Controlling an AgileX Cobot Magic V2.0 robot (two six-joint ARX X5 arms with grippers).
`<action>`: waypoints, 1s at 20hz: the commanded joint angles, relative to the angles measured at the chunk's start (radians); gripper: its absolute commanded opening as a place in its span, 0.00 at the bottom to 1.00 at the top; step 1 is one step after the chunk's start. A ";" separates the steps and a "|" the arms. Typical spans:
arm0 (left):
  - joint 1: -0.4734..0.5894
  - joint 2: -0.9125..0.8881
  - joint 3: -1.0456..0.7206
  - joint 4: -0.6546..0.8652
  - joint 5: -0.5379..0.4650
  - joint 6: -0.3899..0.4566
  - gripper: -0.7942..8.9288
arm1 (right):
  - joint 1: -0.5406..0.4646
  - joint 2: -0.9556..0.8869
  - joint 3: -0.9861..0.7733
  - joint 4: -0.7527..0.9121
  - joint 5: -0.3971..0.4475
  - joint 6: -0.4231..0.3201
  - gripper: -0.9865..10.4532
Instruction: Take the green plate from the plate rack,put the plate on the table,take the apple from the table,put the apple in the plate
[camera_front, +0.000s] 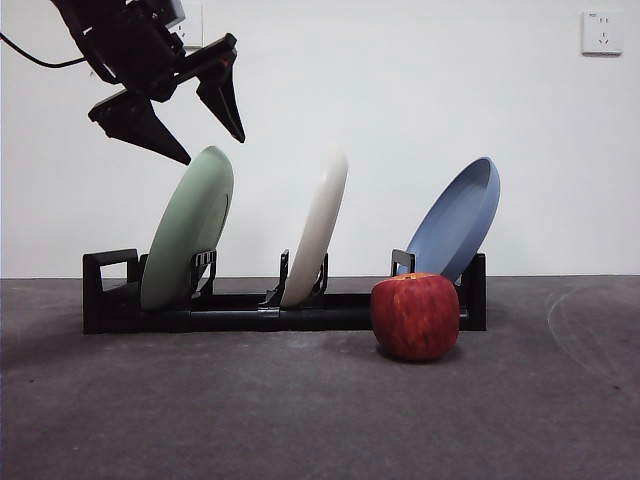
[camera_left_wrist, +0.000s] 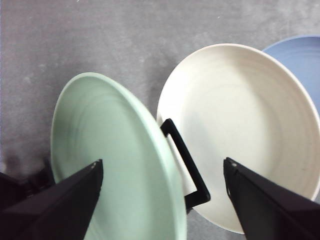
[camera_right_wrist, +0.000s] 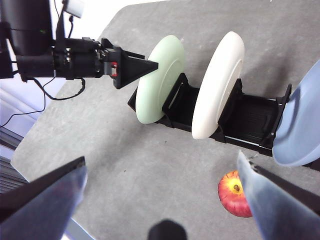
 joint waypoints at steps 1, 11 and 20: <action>-0.001 0.008 0.001 0.003 -0.007 0.002 0.50 | 0.002 0.004 0.002 0.001 0.002 -0.011 0.53; -0.002 0.008 0.001 -0.056 -0.003 0.032 0.07 | 0.002 0.004 0.002 -0.002 0.000 -0.011 0.53; -0.002 0.006 0.131 -0.159 0.001 0.035 0.07 | 0.002 0.004 0.002 -0.007 0.001 -0.011 0.53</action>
